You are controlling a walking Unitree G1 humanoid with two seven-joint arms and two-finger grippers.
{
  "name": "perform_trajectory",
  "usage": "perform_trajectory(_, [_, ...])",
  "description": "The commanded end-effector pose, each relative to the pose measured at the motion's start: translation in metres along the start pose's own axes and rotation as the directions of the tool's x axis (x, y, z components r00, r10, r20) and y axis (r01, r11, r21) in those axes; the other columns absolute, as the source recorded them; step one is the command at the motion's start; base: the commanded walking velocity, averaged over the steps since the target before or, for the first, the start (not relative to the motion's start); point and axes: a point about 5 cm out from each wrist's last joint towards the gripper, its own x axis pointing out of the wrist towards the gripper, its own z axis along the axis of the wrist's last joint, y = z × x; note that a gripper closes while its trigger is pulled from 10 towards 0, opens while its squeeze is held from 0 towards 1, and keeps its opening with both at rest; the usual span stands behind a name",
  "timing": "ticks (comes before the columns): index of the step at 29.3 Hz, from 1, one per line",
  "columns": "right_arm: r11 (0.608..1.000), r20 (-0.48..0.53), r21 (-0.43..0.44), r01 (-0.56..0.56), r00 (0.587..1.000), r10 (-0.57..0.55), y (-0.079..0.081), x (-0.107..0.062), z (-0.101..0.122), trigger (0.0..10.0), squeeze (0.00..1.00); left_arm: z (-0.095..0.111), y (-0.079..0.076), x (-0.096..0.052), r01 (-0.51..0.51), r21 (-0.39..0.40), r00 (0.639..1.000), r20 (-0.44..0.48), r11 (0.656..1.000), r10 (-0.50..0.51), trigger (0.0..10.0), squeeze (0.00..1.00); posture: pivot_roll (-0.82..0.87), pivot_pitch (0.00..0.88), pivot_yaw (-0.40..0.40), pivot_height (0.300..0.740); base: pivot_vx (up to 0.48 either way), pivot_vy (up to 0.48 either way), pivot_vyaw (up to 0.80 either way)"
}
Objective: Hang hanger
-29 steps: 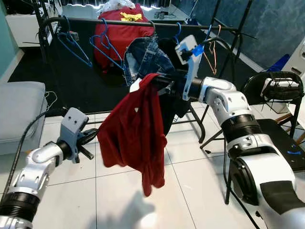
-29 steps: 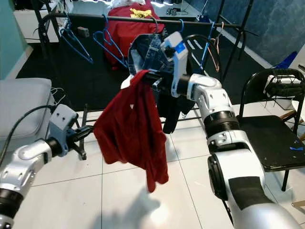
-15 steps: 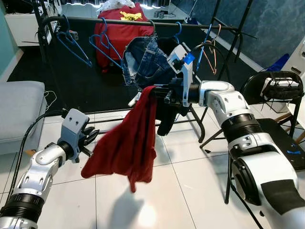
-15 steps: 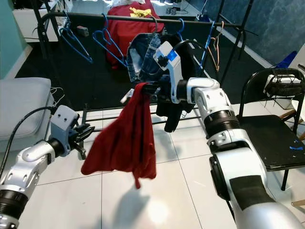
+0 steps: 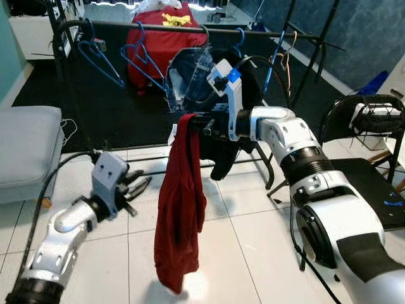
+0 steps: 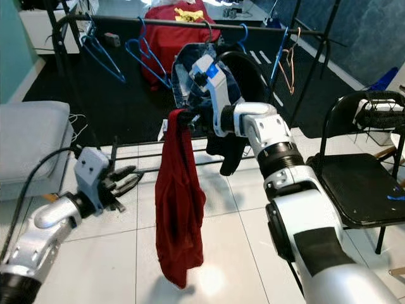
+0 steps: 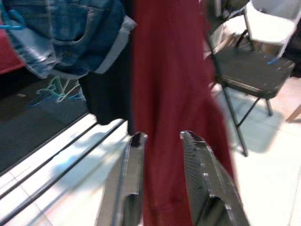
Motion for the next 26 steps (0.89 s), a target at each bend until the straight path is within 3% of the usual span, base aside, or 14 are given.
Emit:
perform_trajectory(1, [1.0, -0.001, -0.002, 0.007, 1.0, -0.007, 0.0, 0.002, 0.005, 0.0, 0.0, 0.0, -0.011, 0.004, 0.038, -0.026, 0.999, -0.005, 0.999, -0.038, 10.0, 1.0, -0.06, 0.123, -0.074, 0.74, 0.0, 0.0, 0.0])
perform_trajectory(3, [0.999, -0.017, 0.007, 0.041, 0.999, -0.04, 0.0, 0.005, 0.003, 0.0, 0.0, 0.007, -0.022, 0.014, 0.053, -0.068, 0.999, -0.003, 0.996, -0.053, 10.0, 1.0, -0.06, 0.12, -0.074, 0.74, 0.0, 0.0, 0.0])
perform_trajectory(6, [0.998, -0.024, 0.008, 0.056, 0.998, -0.056, -0.001, 0.006, 0.002, 0.0, 0.0, 0.009, -0.025, 0.017, 0.049, -0.08, 0.999, -0.011, 0.996, -0.05, 10.0, 1.0, -0.06, 0.119, -0.075, 0.74, 0.0, 0.0, 0.0])
perform_trajectory(12, [0.995, -0.032, 0.017, 0.102, 0.994, -0.101, 0.001, 0.014, -0.003, 0.0, 0.0, 0.008, -0.019, 0.035, -0.089, -0.116, 0.993, -0.082, 0.989, 0.079, 10.0, 1.0, -0.05, 0.113, -0.081, 0.74, 0.0, 0.0, 0.0])
perform_trajectory(14, [0.994, -0.024, 0.027, 0.103, 0.994, -0.102, 0.005, 0.021, -0.002, 0.0, 0.0, -0.001, -0.013, 0.048, -0.229, -0.131, 0.964, -0.169, 0.964, 0.206, 10.0, 1.0, -0.06, 0.11, -0.08, 0.74, 0.0, 0.0, 0.0])
perform_trajectory(16, [0.994, -0.021, 0.03, 0.101, 0.995, -0.101, 0.006, 0.023, -0.001, 0.0, 0.0, -0.005, -0.012, 0.053, -0.278, -0.152, 0.949, -0.198, 0.948, 0.246, 10.0, 1.0, -0.06, 0.11, -0.079, 0.74, 0.0, 0.0, 0.0])
perform_trajectory(19, [0.994, -0.017, 0.031, 0.106, 0.994, -0.106, 0.007, 0.025, 0.0, 0.0, 0.0, -0.008, -0.014, 0.058, -0.305, -0.213, 0.94, -0.227, 0.928, 0.256, 10.0, 1.0, -0.06, 0.109, -0.079, 0.74, 0.0, 0.0, 0.0])
perform_trajectory(21, [0.991, -0.008, 0.036, 0.126, 0.992, -0.126, 0.007, 0.028, 0.002, 0.0, 0.0, -0.013, -0.023, 0.063, -0.309, -0.307, 0.933, -0.282, 0.9, 0.225, 10.0, 1.0, -0.06, 0.112, -0.078, 0.74, 0.0, 0.0, 0.0])
perform_trajectory(26, [0.989, 0.008, 0.042, 0.145, 0.989, -0.146, 0.008, 0.03, 0.007, 0.0, 0.0, -0.021, -0.028, 0.062, -0.356, -0.288, 0.902, -0.354, 0.889, 0.247, 10.0, 1.0, -0.06, 0.115, -0.08, 0.74, 0.0, 0.0, 0.0])
